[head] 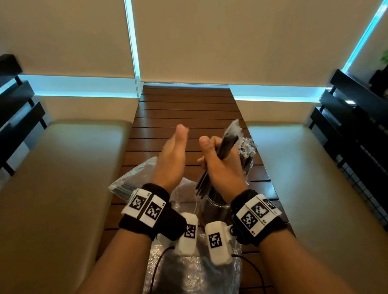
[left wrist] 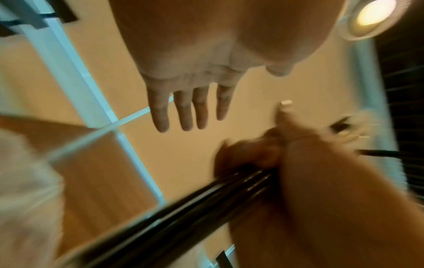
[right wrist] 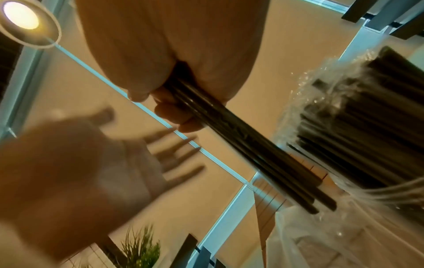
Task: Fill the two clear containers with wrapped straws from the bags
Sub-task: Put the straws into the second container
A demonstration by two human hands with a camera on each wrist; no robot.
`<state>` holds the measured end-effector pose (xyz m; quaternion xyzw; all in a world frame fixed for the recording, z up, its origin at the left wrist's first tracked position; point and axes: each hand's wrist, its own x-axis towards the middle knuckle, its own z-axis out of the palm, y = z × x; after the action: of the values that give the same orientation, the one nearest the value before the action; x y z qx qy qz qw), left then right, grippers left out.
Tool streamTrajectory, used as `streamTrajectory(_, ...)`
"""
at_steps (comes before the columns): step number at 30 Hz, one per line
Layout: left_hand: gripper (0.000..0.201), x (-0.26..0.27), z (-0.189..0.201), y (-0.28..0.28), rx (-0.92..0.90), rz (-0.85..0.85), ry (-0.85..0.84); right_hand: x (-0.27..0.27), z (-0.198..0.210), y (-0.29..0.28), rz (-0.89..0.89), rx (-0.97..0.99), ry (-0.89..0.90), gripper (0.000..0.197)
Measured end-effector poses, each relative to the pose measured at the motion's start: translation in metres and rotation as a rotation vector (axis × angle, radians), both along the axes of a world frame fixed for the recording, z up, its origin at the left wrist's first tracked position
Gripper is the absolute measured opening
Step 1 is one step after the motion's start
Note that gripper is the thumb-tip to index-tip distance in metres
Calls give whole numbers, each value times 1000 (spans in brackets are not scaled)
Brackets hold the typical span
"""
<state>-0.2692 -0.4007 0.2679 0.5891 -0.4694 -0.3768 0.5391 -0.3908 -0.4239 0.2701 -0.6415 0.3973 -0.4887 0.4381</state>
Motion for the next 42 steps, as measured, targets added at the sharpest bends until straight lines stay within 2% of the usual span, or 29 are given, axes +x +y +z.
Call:
streamTrajectory(2,79,-7,26,4,-177,-93,-165,4,-11,-1,9,-43,116,43)
streamTrajectory(5,56,-24,47,11,-328,-175,-521,8,-19,6,74,-69,309,12)
streamTrajectory(6,53,-28,49,11,-331,-168,-658,6,-22,7,113,-77,362,12)
streamTrajectory(8,54,-30,48,11,-304,-162,-856,2,-21,7,149,-107,401,27)
streamTrajectory(9,55,-28,47,12,-301,-194,-859,1,-19,7,129,-121,377,24)
streamTrajectory(10,55,-24,46,12,-307,-232,-761,0,-15,7,104,-142,302,14)
streamTrajectory(11,55,-19,44,12,-325,-228,-594,-1,-9,7,74,-149,216,8)
streamTrajectory(12,52,-14,37,10,-342,-153,-425,-4,-1,6,32,-123,131,15)
streamTrajectory(13,46,-9,27,8,-338,-30,-337,-9,8,4,-11,-63,55,24)
streamTrajectory(14,39,-6,16,5,-289,84,-369,-15,16,0,-54,-14,-4,32)
streamTrajectory(15,33,-5,1,1,-188,117,-497,-21,20,-3,-92,8,-36,35)
streamTrajectory(17,21,-10,-31,-7,14,-83,-772,-29,23,-12,-139,15,-59,35)
streamTrajectory(18,19,-14,-45,-10,87,-207,-845,-30,24,-14,-150,25,-62,34)
streamTrajectory(20,27,-24,-67,-11,201,-344,-907,-33,21,-18,-168,44,-67,34)
streamTrajectory(23,38,-28,-95,-15,306,-382,-1045,-37,21,-19,-180,46,-138,36)
streamTrajectory(26,31,-30,-114,-17,344,-407,-1066,-39,22,-21,-171,82,-194,36)
streamTrajectory(29,19,-33,-118,-19,290,-392,-1044,-39,21,-19,-171,74,-126,36)
streamTrajectory(31,13,-35,-113,-19,244,-383,-969,-40,21,-16,-156,69,-92,37)
streamTrajectory(35,17,-26,-89,-13,156,-332,-885,-39,16,-16,-161,19,-53,39)
streamTrajectory(39,13,-14,-76,3,86,-297,-909,-26,-13,-11,-134,-90,139,47)
streamTrajectory(42,15,-11,-86,20,148,-314,-878,-15,-52,-10,-205,-138,403,58)
